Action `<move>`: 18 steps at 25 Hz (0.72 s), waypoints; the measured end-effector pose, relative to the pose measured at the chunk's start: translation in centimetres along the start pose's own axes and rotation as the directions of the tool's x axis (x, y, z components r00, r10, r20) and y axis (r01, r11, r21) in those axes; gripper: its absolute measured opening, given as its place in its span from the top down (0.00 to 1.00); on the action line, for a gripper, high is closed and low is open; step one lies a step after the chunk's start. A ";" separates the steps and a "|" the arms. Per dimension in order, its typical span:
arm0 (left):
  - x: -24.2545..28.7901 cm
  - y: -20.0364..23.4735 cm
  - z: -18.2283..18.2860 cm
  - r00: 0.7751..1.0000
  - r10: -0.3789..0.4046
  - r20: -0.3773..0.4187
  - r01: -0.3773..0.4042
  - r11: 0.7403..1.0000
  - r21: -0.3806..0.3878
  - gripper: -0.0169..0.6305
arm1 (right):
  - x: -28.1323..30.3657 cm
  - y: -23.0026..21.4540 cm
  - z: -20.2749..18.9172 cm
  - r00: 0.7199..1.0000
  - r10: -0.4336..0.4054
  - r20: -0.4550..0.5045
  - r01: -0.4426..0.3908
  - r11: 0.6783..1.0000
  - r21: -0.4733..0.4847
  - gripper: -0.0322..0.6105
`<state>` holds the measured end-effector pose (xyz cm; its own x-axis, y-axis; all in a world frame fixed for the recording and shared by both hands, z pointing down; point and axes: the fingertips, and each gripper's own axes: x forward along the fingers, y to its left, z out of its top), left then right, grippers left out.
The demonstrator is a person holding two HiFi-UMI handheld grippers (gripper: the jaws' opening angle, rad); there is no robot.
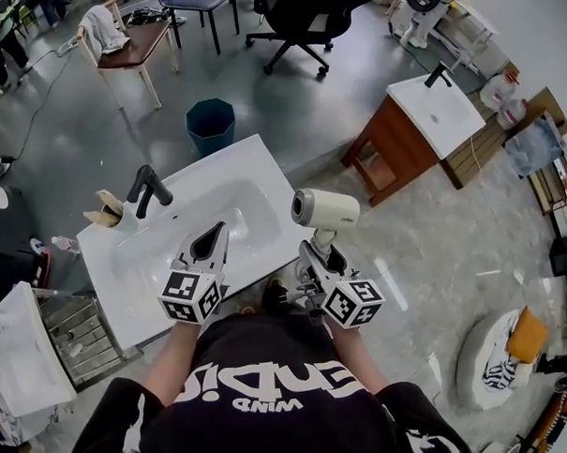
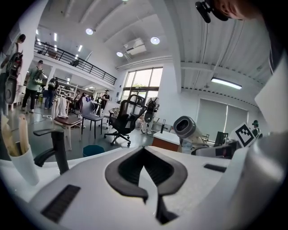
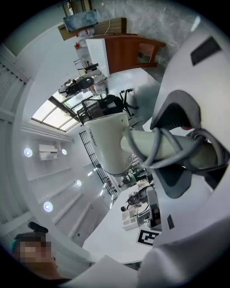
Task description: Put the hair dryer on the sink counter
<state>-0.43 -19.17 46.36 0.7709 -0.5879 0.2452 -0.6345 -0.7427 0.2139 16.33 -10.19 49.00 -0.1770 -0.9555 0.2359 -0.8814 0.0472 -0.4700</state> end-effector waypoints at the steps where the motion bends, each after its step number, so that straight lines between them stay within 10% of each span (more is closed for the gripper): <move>1: 0.4 0.2 0.2 1.000 0.006 0.003 -0.006 1.000 0.003 0.96 | 0.7 -0.2 0.2 1.000 0.010 -0.008 -0.010 1.000 -0.003 0.62; 18: 3.5 2.9 1.0 0.995 0.102 0.011 -0.102 0.995 -0.011 0.96 | 9.9 -2.7 -0.5 0.973 0.109 -0.205 -0.129 0.988 -0.085 0.62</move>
<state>0.44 -23.71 46.90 0.7028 -0.6641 0.2549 -0.7102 -0.6754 0.1986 16.78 -19.61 53.06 -0.3585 -0.8645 0.3525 -0.8850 0.1946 -0.4229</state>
